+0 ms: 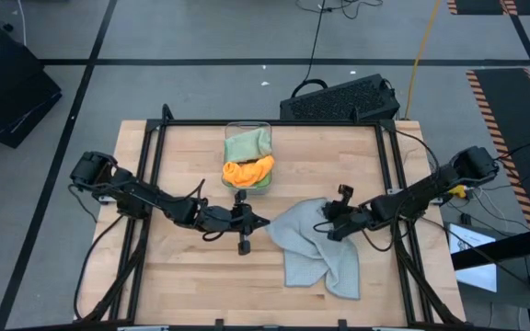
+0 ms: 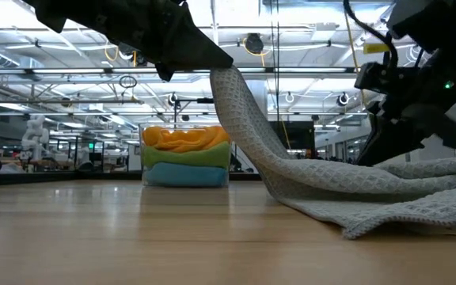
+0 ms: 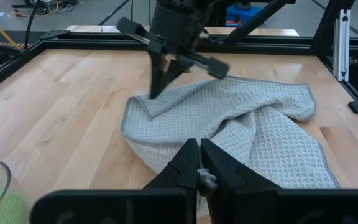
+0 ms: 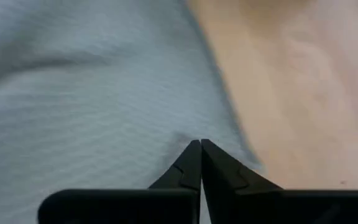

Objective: Fold microfiber towels
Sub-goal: Fold the gray towel

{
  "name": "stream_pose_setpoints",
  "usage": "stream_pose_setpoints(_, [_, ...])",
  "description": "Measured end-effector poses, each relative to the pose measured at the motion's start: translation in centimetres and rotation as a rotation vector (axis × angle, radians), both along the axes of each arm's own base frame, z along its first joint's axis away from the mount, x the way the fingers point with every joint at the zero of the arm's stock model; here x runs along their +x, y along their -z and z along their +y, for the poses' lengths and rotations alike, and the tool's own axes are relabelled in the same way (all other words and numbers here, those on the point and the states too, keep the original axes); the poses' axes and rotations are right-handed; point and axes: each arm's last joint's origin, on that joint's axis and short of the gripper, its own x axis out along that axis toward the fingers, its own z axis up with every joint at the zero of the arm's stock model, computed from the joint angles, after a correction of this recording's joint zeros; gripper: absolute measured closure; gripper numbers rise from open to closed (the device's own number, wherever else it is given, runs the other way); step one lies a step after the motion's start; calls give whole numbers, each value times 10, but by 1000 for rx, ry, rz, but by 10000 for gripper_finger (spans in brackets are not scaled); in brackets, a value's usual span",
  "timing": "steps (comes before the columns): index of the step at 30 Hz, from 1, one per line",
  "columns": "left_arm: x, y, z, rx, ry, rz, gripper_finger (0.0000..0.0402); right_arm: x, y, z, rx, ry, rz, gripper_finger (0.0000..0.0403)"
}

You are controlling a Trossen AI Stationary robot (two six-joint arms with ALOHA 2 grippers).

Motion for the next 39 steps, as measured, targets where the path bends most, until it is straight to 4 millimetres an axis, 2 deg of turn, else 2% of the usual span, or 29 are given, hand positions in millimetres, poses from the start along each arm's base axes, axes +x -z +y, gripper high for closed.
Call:
stream_pose_setpoints(4, [0,0,0,6,2,0,396,3,1,5,43,-43,-11,365])
stream_pose_setpoints(11, [0,0,0,4,1,-1,384,3,20,5,-9,22,59,224])
stream_pose_setpoints(14, [0,0,0,5,2,-1,394,2,21,4,-71,57,51,192])
stream_pose_setpoints(17, [0,0,0,5,2,-1,395,0,22,1,-97,75,72,192])
stream_pose_setpoints(21, [0,0,0,5,2,0,384,-3,22,-4,-145,115,100,216])
stream_pose_setpoints(26, [0,0,0,5,3,1,396,-8,23,-10,-203,189,112,242])
stream_pose_setpoints(30, [0,0,0,6,4,7,388,-15,23,-15,-248,274,113,252])
stream_pose_setpoints(34, [0,1,0,6,5,7,386,-23,22,-18,-236,326,147,257])
stream_pose_setpoints(39, [0,0,0,10,6,7,395,-27,16,-18,-118,386,128,257])
